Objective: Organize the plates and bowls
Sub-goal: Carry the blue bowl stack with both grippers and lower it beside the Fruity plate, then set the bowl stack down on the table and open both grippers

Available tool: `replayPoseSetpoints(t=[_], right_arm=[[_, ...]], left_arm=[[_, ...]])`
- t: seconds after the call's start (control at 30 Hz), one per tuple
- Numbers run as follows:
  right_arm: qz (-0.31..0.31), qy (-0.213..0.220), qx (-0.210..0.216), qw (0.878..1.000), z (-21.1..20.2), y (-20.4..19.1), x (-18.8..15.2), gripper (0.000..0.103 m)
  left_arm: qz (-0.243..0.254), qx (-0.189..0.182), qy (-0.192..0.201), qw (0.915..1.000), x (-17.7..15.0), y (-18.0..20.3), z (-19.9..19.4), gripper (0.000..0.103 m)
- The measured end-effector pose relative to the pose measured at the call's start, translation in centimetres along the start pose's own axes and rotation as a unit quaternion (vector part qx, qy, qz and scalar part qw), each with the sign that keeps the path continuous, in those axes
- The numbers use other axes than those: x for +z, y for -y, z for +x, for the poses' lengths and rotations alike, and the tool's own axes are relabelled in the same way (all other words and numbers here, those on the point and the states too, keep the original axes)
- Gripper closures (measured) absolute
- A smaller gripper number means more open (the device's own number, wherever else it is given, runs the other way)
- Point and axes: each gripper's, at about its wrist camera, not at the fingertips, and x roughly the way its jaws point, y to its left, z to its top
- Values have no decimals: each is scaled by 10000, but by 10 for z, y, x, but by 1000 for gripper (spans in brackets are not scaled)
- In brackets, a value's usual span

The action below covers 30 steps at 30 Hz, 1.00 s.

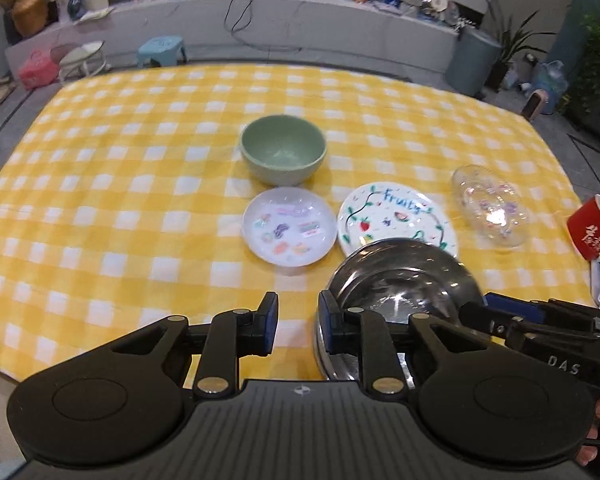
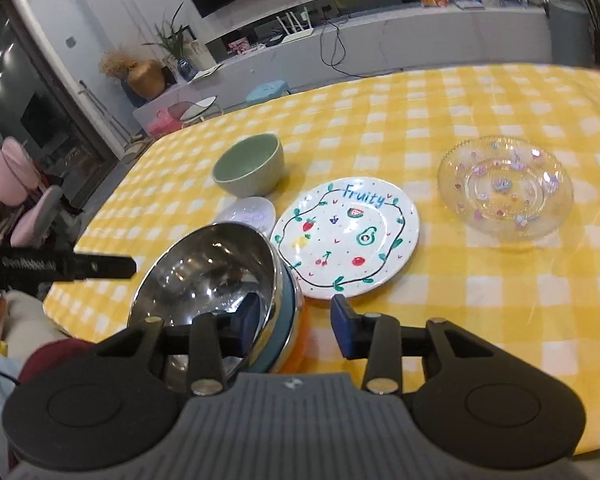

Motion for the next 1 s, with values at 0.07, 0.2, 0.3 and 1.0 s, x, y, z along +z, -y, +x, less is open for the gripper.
replayPoseSetpoints(t=[0.07, 0.2, 0.3, 1.0], right_arm=[[133, -53, 41, 9999, 5, 4, 0, 63], [256, -82, 53, 9996, 12, 8, -2, 54], [424, -110, 177, 9989, 13, 12, -3, 53], [602, -814, 530, 9934, 40, 8, -13, 55]], left_arm=[[-36, -6, -65, 10000, 0, -3, 5, 77], [-44, -33, 3, 10000, -1, -6, 5, 72], [-112, -130, -18, 9999, -1, -9, 5, 71], [-295, -1004, -394, 9937, -4, 0, 25, 52]])
